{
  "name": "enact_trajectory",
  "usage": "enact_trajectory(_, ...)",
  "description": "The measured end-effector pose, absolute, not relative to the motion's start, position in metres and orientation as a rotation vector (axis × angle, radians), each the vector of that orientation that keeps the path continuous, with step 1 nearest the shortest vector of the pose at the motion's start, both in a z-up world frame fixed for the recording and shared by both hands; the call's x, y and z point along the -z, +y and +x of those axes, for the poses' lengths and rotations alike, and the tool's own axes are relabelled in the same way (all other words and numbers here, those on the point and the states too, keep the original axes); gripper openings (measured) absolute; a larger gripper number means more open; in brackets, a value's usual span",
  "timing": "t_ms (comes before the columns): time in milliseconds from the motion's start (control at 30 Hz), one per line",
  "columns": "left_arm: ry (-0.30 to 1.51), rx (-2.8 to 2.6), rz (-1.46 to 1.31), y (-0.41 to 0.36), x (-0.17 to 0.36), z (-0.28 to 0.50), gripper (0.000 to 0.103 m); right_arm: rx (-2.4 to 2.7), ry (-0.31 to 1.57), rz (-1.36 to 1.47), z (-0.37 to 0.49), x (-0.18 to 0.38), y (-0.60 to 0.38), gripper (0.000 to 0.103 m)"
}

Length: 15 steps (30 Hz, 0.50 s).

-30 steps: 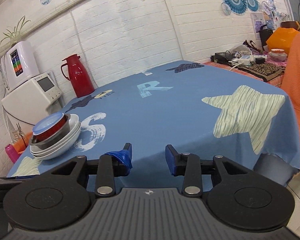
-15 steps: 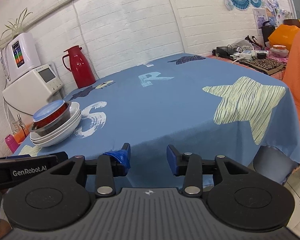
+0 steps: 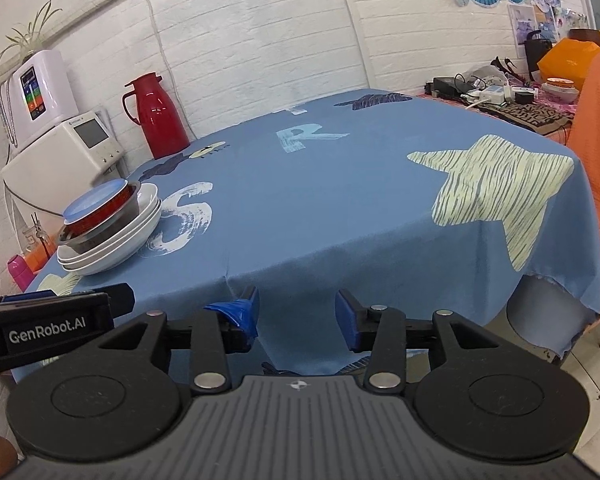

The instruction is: Organize plates and bowls

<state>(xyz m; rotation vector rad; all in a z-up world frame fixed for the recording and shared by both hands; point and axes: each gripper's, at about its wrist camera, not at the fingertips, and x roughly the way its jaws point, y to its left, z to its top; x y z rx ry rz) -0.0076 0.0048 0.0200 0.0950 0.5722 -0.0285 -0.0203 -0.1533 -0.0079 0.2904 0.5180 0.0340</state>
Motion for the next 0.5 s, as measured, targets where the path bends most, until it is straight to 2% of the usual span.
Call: enact_trajectory(500, 0.583, 0.007, 0.091, 0.0075, -0.0179, -0.006, 0.074, -0.051, 0.517, 0.289, -0.0207, 0.0071, -0.1505, 0.029)
